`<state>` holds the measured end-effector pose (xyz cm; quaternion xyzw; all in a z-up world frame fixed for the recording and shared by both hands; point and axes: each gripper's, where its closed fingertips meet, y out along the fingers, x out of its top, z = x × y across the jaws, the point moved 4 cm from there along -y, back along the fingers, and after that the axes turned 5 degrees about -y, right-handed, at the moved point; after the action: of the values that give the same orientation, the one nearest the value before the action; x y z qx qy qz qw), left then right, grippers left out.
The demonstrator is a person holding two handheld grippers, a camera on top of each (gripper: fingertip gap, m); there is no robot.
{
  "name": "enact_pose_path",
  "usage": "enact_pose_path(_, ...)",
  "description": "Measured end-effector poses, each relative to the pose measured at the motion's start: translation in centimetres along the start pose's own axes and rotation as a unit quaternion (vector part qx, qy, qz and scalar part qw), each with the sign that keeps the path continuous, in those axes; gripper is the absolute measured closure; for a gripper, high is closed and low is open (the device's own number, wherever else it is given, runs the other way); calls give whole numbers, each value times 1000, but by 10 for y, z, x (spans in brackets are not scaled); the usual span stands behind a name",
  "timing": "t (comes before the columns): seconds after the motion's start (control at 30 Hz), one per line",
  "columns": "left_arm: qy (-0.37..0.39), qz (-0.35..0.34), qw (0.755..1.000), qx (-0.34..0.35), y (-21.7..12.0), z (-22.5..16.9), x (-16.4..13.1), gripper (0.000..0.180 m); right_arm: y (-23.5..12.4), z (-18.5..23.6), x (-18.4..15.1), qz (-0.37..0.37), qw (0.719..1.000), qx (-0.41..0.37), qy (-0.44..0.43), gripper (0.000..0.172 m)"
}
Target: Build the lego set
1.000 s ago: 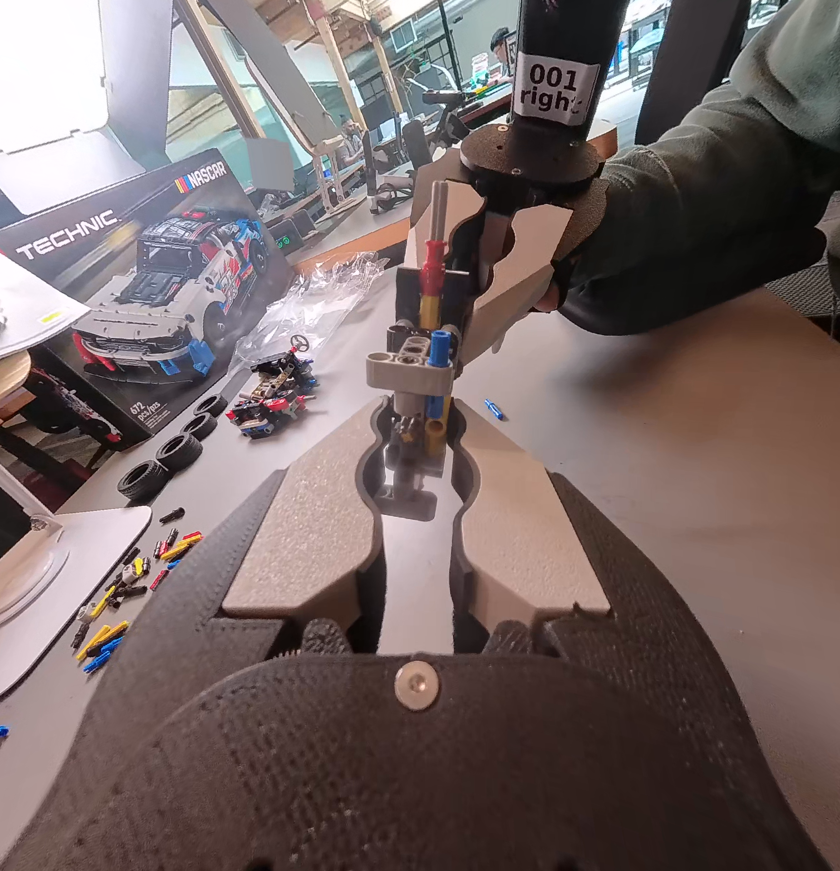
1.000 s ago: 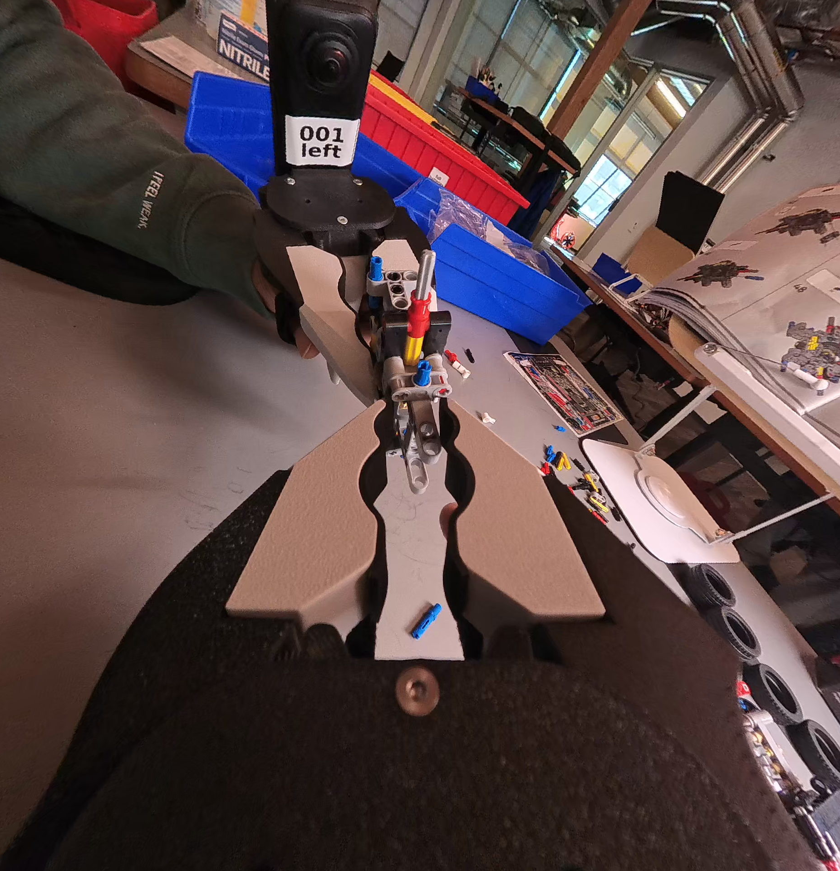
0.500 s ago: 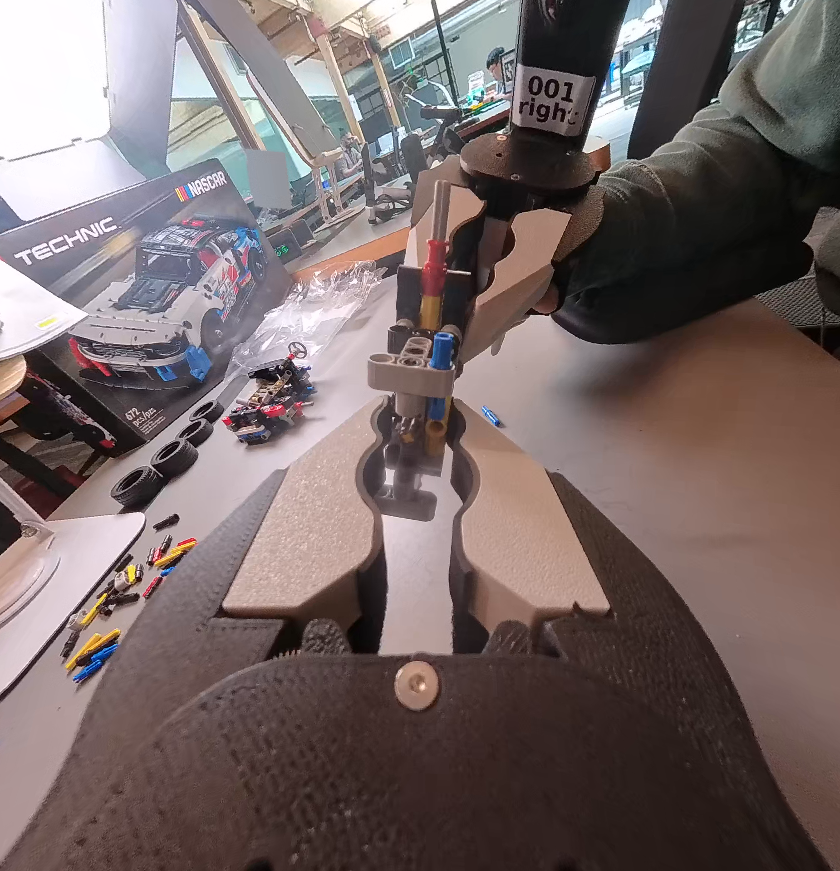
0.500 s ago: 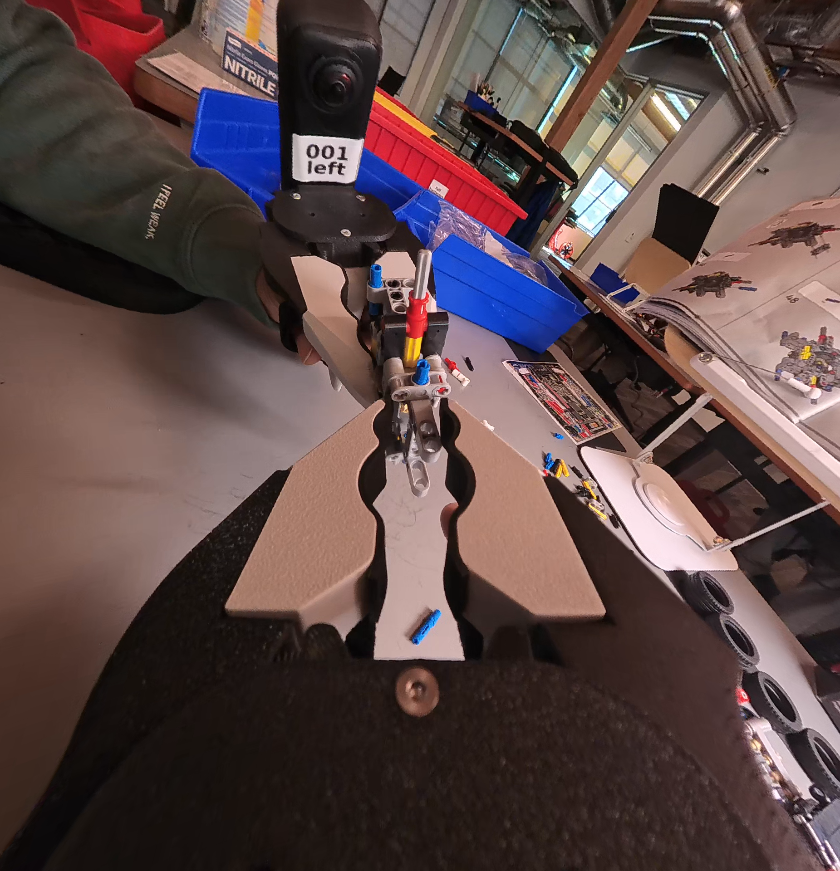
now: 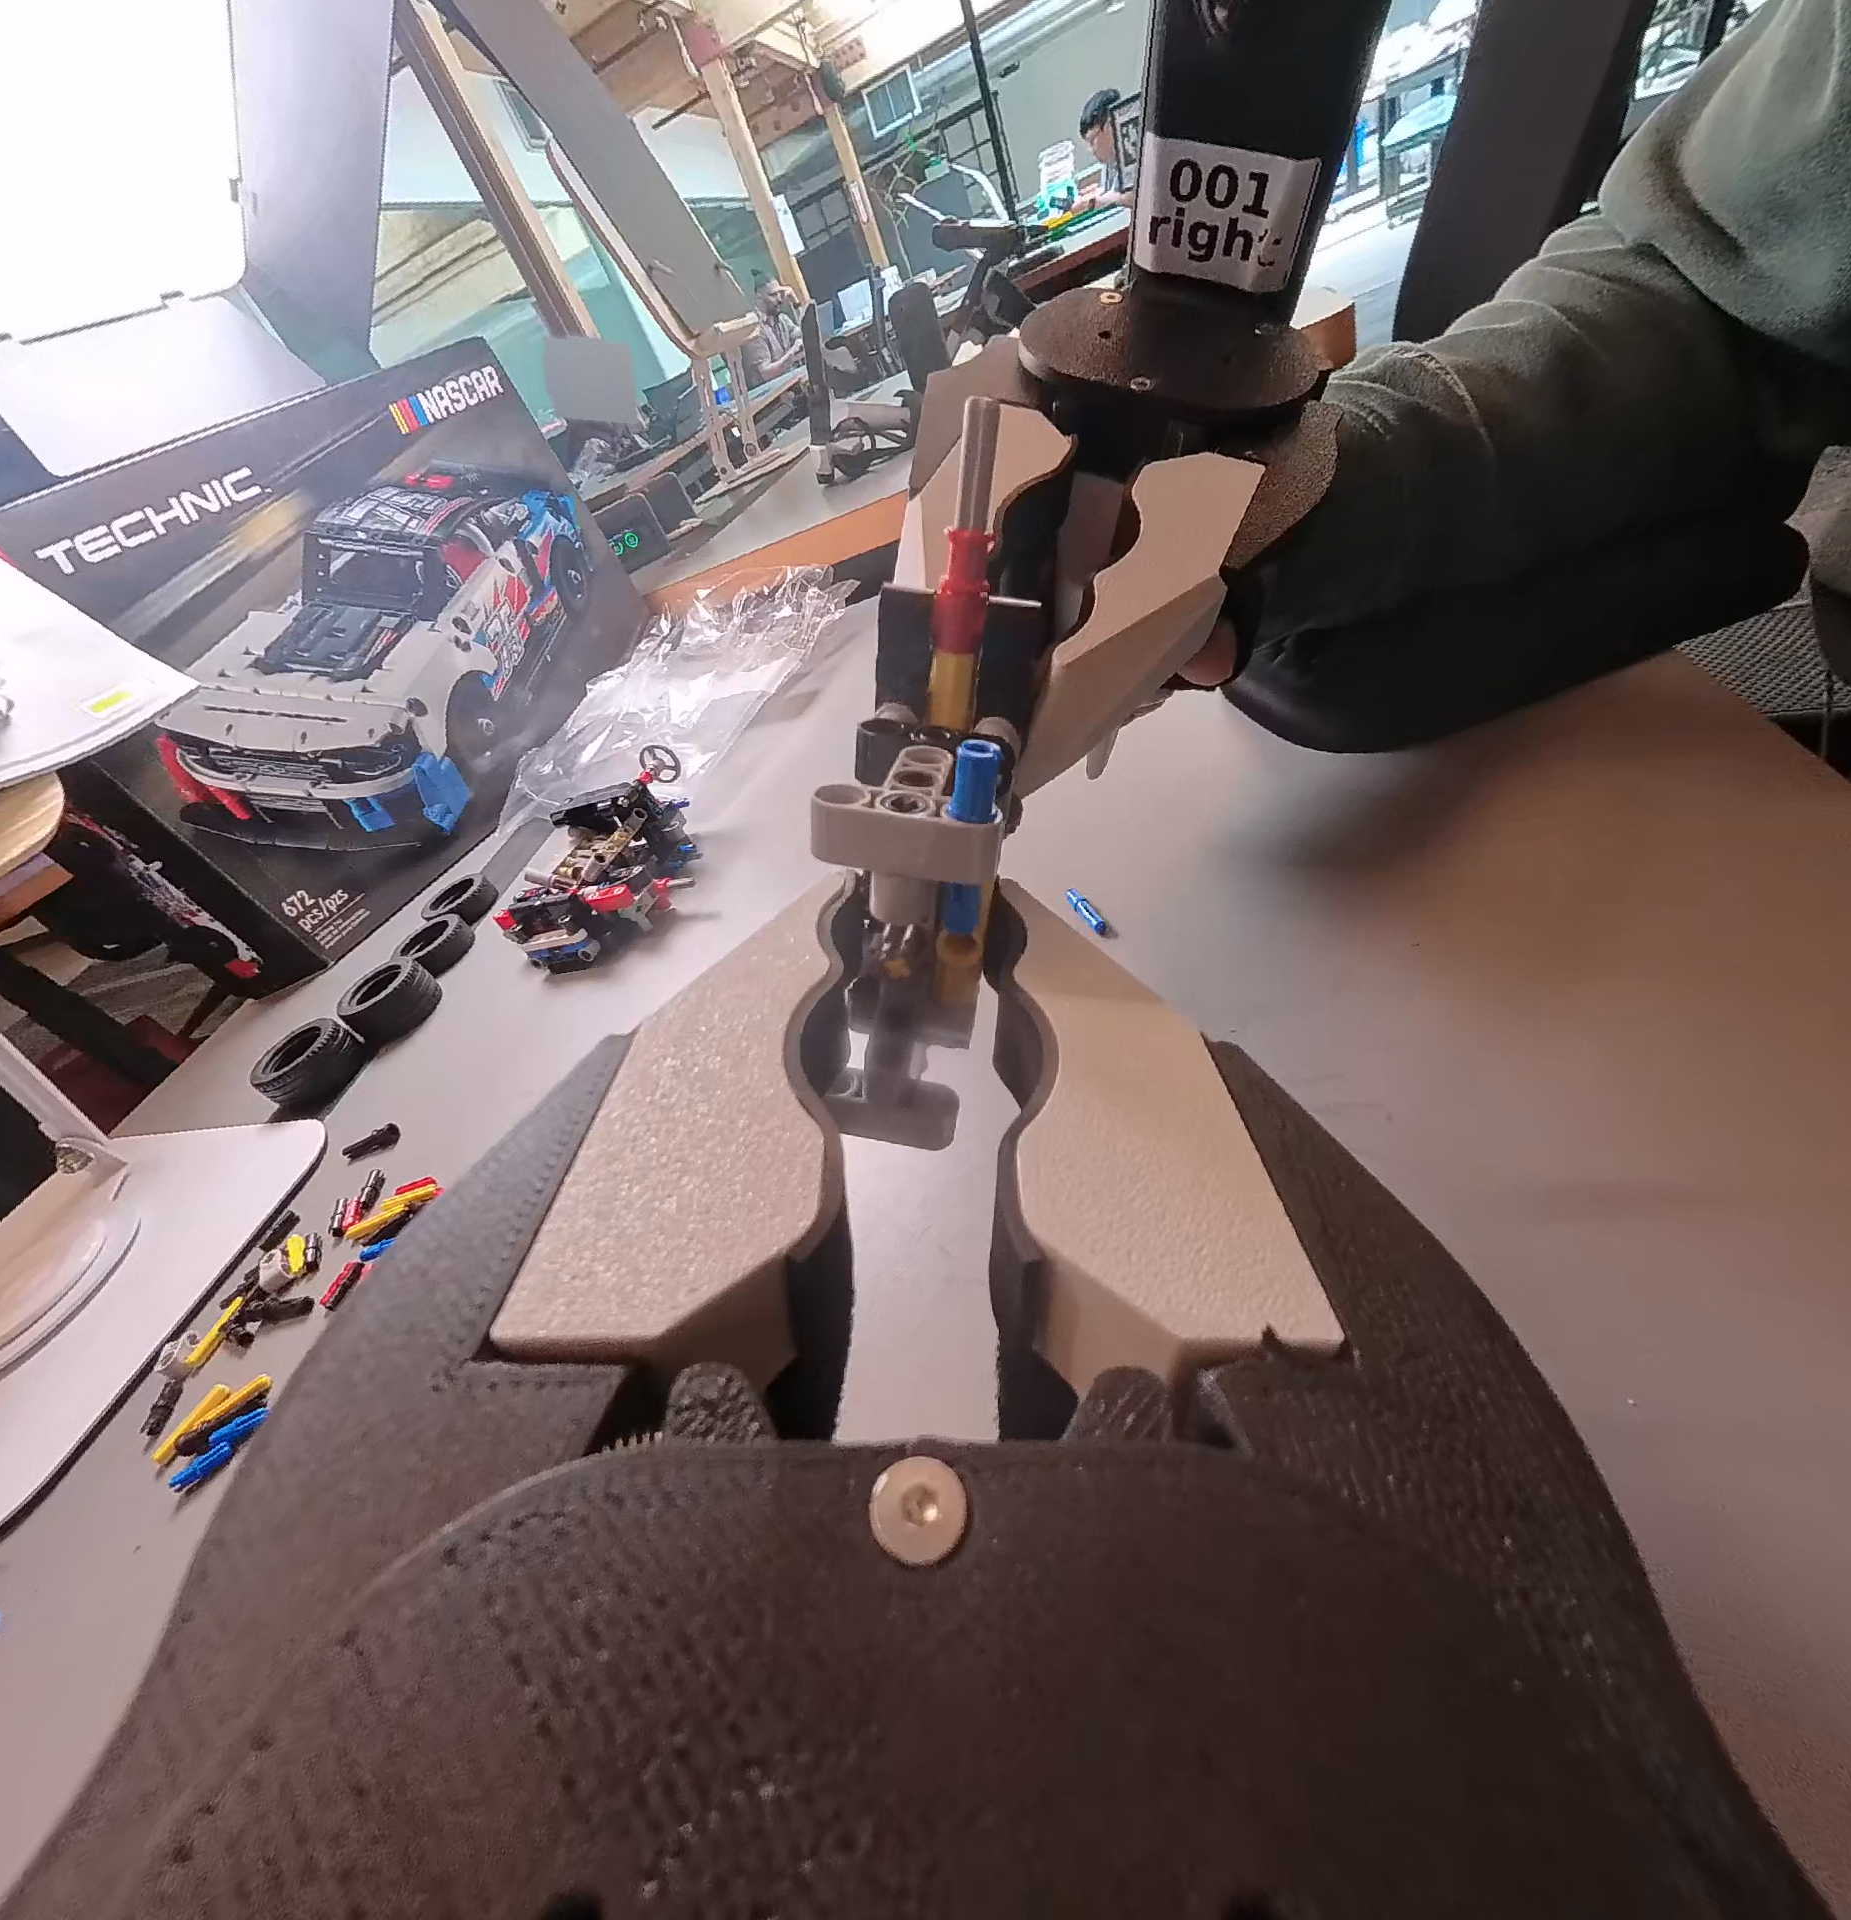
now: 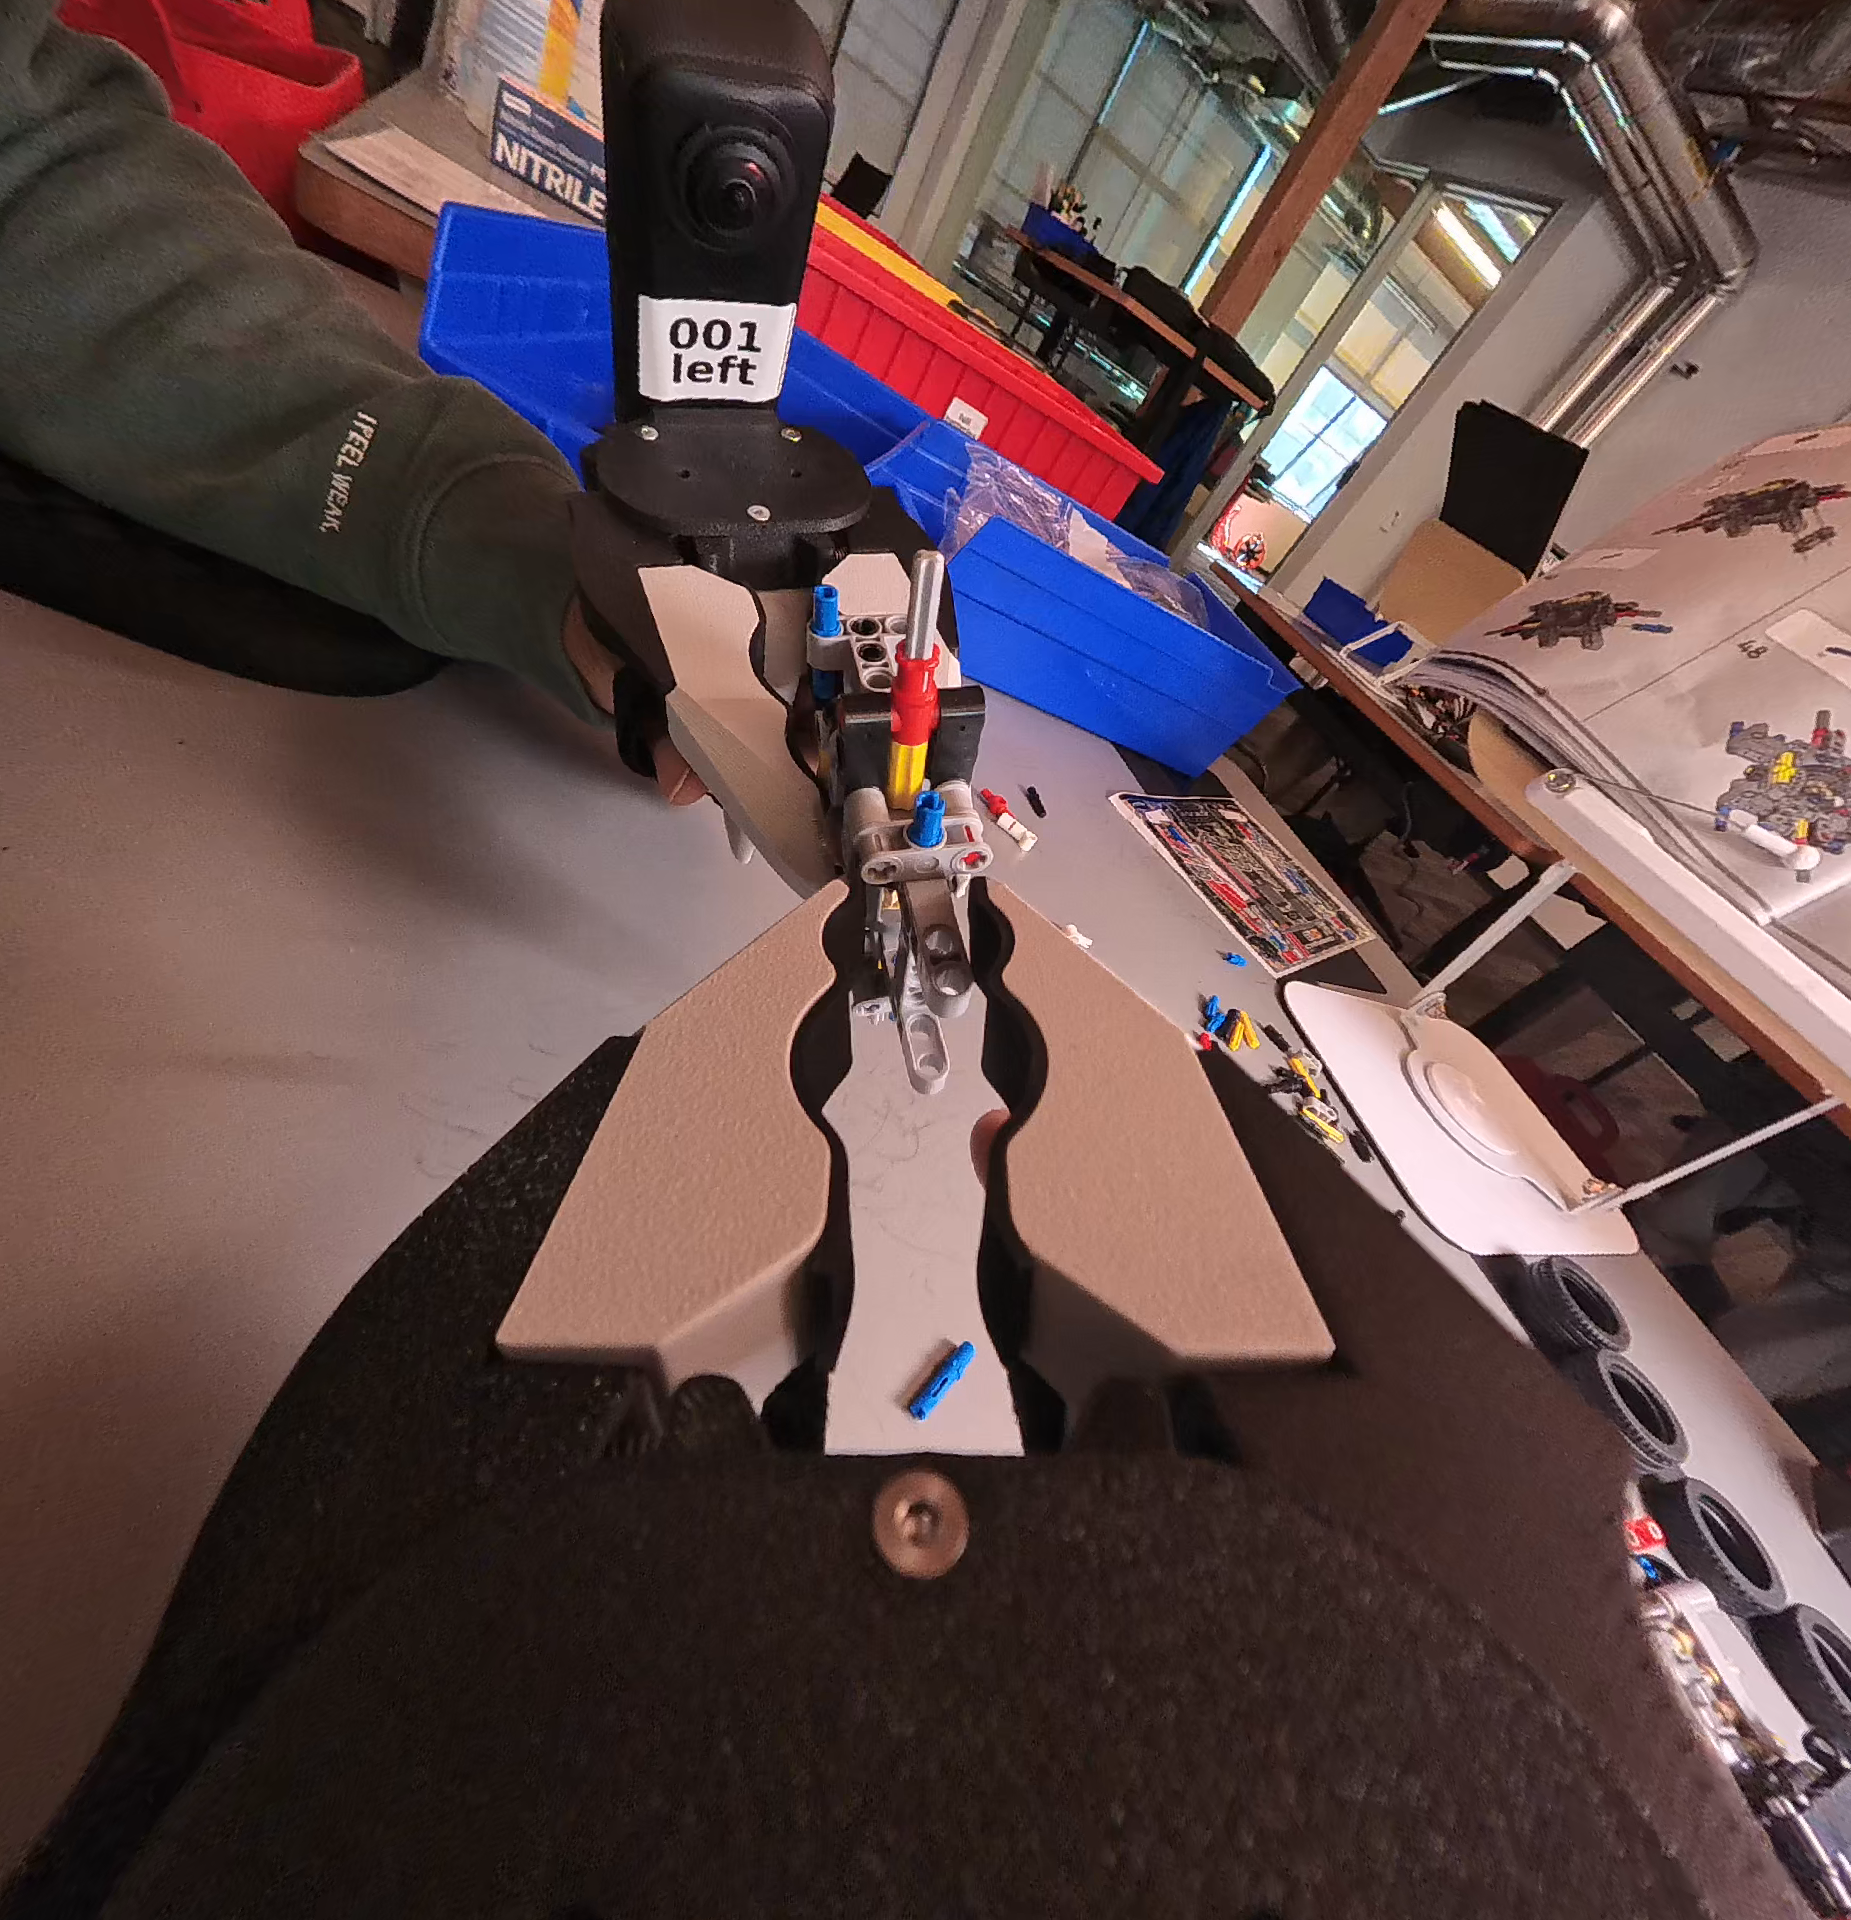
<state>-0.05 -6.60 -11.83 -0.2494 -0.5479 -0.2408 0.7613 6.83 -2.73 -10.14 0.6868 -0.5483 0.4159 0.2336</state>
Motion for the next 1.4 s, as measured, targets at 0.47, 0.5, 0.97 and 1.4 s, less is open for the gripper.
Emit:
enact_pose_path(0.47, -12, 5, 1000, -4, 0, 1, -2, 159, 0, 0, 1, -3, 1000, -2, 1, 155)
enact_pose_path(0.5, -12, 5, 1000, -4, 0, 1, -2, 159, 0, 0, 1, -2, 1000, -2, 3, 155)
enact_pose_path(0.97, 5, 10, 1000, -7, 2, -3, 0, 159, -4, -1, 3, -3, 1000, 15, 7, 141)
enact_pose_path(1.4, -23, 59, 998, -24, 8, -8, -10, 160, 6, 9, 2, -1, 999, 36, 29, 143)
